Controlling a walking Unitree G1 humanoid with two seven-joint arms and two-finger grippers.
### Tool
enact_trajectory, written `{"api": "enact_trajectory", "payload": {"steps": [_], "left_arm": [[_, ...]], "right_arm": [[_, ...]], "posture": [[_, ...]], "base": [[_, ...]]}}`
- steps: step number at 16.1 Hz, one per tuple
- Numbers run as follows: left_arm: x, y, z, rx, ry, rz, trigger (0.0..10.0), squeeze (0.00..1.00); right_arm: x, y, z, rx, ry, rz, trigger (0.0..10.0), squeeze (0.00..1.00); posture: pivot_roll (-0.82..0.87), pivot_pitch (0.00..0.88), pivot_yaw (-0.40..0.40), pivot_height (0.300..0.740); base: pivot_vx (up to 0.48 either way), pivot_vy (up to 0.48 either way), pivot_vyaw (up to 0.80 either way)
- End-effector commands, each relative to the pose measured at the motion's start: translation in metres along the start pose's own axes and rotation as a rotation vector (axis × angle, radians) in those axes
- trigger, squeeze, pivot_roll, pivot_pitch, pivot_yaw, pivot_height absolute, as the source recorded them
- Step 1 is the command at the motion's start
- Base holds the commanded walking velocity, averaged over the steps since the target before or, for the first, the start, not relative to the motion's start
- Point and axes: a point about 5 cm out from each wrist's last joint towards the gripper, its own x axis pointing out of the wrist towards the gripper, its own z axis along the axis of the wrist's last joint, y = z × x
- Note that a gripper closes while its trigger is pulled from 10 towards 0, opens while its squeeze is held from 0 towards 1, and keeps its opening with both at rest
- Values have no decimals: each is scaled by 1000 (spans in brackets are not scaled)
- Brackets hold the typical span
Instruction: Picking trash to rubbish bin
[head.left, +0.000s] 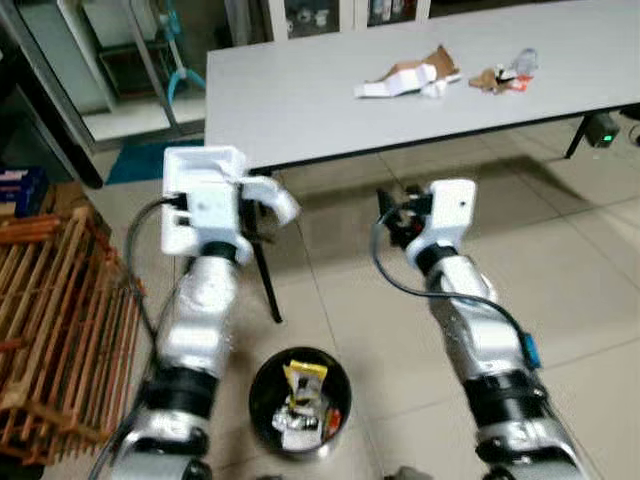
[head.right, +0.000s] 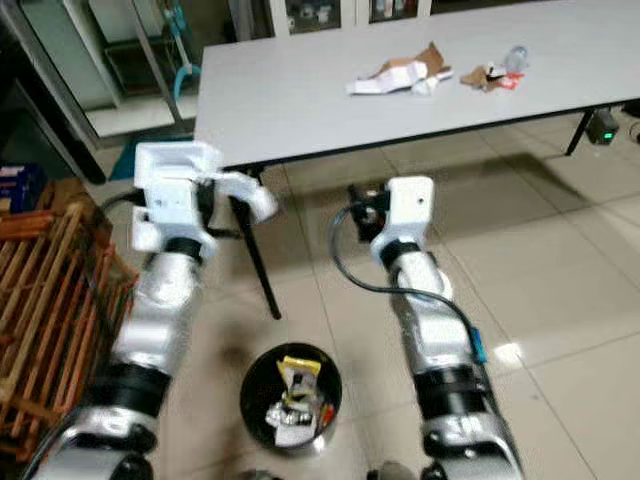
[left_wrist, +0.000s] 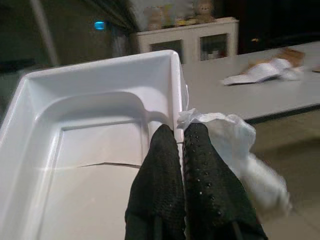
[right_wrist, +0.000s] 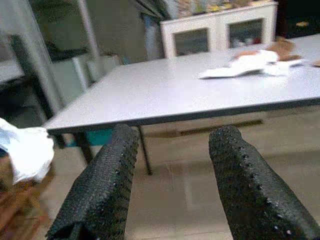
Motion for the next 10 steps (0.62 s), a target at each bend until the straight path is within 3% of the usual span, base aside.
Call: {"api": "enact_trajectory", "payload": {"steps": [1, 7, 10], "left_arm": [[2, 7, 4, 21, -13, 13, 10000, 0], [2, 5, 2, 22, -2, -2, 10000, 0], [1, -1, -9, -21, 53, -50, 10000, 0]], "right_arm": [[3, 3, 4, 4, -10, 7, 10000, 0], [2, 3, 4, 8, -11, 6, 10000, 0], [2, 3, 4, 8, -11, 6, 10000, 0]], "posture": [[18, 36, 77, 720], [16, 35, 78, 720], [19, 36, 75, 720]], "base": [[390, 0, 0], [388, 0, 0], [85, 0, 0]]}}
